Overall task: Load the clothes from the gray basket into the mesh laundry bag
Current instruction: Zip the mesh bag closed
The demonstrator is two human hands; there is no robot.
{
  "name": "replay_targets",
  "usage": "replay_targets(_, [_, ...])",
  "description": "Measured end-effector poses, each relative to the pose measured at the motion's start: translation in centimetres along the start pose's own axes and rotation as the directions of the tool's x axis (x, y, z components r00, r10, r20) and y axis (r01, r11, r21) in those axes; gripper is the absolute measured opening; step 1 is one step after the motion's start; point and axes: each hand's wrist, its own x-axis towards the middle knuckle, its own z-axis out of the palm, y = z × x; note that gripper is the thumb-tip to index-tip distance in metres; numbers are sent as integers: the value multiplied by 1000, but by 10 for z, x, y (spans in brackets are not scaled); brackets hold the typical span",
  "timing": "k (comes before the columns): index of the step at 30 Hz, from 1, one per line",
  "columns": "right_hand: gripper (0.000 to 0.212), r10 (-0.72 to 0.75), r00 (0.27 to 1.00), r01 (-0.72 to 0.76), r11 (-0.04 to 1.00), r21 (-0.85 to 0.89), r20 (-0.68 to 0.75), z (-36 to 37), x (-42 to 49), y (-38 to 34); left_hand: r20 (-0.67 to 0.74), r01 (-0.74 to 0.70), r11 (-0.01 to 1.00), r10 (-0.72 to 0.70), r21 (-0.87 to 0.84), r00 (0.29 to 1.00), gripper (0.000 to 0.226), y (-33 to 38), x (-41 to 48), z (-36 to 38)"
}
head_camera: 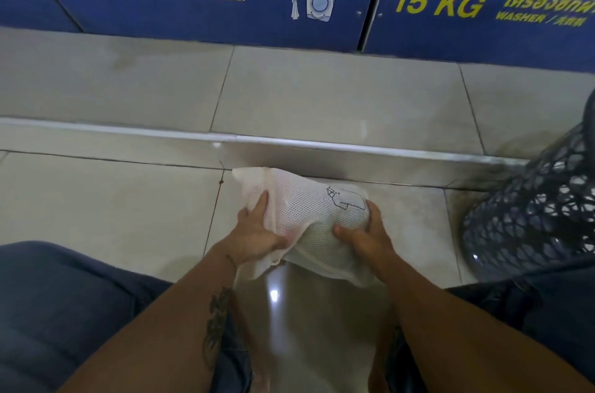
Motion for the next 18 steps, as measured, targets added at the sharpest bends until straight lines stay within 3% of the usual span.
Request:
replay_targets(3, [97, -58, 997, 53, 994, -99, -47, 2, -3, -8, -154, -112, 972, 81, -206, 985, 84, -2, -8, 1])
replay_targets(5, [93, -100, 994, 92, 984, -155, -50, 1, -9, -13, -226, -131, 984, 101, -124, 969, 33, 0, -16, -7])
replay_targets(7, [90, -127, 990, 114, 976, -183, -60, -4, -16, -16, -244, -110, 993, 95, -49, 965, 11, 5, -25, -12])
replay_targets(12, [86, -243, 955, 222, 966, -134, -169, -31, -42, -38, -308, -246, 969, 224, -33, 925, 19, 36, -49, -31])
replay_targets(16, [80, -408, 850, 397, 912, -104, -333, -53, -60, -84, -420, -405, 909, 330, -101, 845, 27, 92, -76, -72])
replay_targets(18, [78, -477, 786, 487, 870, -83, -393, -64, -60, -111, -466, -459, 879, 355, -128, 810, 41, 122, -79, -93])
